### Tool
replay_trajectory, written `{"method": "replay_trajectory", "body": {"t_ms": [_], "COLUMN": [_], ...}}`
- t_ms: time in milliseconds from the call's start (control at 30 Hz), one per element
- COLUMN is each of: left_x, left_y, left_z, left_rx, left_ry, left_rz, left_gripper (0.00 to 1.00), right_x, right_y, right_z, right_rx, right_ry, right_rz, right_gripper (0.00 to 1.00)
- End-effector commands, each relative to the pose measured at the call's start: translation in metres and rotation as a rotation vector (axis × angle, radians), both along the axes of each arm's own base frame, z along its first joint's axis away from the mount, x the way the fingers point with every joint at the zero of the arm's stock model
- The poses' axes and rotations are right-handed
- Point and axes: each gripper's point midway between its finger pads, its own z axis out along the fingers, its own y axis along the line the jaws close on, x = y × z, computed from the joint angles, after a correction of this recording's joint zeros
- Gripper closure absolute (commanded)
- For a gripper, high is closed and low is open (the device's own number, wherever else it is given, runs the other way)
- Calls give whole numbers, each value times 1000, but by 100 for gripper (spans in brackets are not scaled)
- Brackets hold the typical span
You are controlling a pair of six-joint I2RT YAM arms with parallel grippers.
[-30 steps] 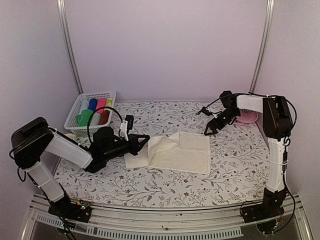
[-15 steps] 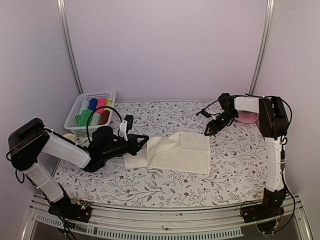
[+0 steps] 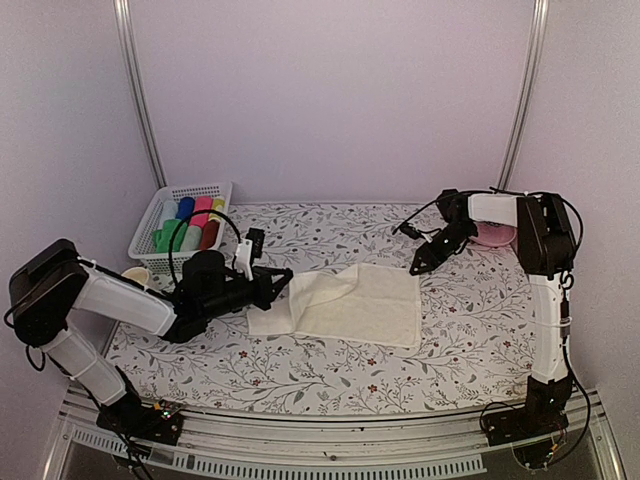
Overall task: Roll the towels
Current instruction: Flatten out the towel at the center of the board.
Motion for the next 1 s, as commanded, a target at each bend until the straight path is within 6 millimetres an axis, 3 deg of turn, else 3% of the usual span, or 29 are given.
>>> {"method": "replay_trajectory", "body": {"t_ms": [0,200,333,433,600,767,833,967], "left_x": [8,7,7,10,20,27,24,11], "left_y": [7,7,6,5,9,21,31,52], "left_z": [7,6,7,8,27,76,102,132], "left_rx": [20,33,58,93,166,229,230,226], "left_ry": [-30,-34,-45,-59,-109,-213,-262,-312], "left_rz": [36,39,47,60,103,172,207,257], "left_gripper": [100,100,100,100,100,100,100,100], "right_x": [-7,0,5,9,17,16,12,-5], "right_y": [1,1,6,12,14,6,0,-11], "right_z": [-9,-12,-6,13,65,141,166,211], "right_rx": [5,0,31,73,103,82,61,29], "right_ry": [48,30,10,-37,-196,-418,-492,-617], "right_rz": [18,-5,-15,-5,33,61,72,90], "right_gripper": [69,95,97,98,98,98,98,98]}}
